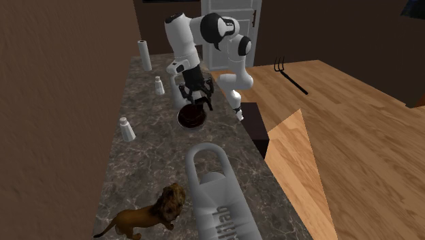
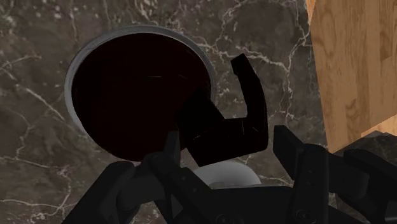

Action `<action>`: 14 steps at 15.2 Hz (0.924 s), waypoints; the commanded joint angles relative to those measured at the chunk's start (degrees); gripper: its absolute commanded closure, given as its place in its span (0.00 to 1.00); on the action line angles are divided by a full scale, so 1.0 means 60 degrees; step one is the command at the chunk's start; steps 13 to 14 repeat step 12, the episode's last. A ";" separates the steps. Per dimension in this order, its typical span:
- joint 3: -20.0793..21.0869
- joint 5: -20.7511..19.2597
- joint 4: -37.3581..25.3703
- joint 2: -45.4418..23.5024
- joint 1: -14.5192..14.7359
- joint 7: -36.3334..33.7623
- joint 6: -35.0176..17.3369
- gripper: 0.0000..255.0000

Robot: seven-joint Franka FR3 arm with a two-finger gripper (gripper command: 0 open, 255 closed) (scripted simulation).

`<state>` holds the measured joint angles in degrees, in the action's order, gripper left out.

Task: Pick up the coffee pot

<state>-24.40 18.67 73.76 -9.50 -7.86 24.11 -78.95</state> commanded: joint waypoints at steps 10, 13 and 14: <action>-0.0078 0.0791 -0.3387 -0.1313 -0.0702 -0.0300 0.2153 1.00; -0.0073 0.0808 -0.3451 -0.1341 -0.0723 -0.0307 0.2190 1.00; -0.0073 0.0808 -0.3451 -0.1341 -0.0723 -0.0307 0.2190 1.00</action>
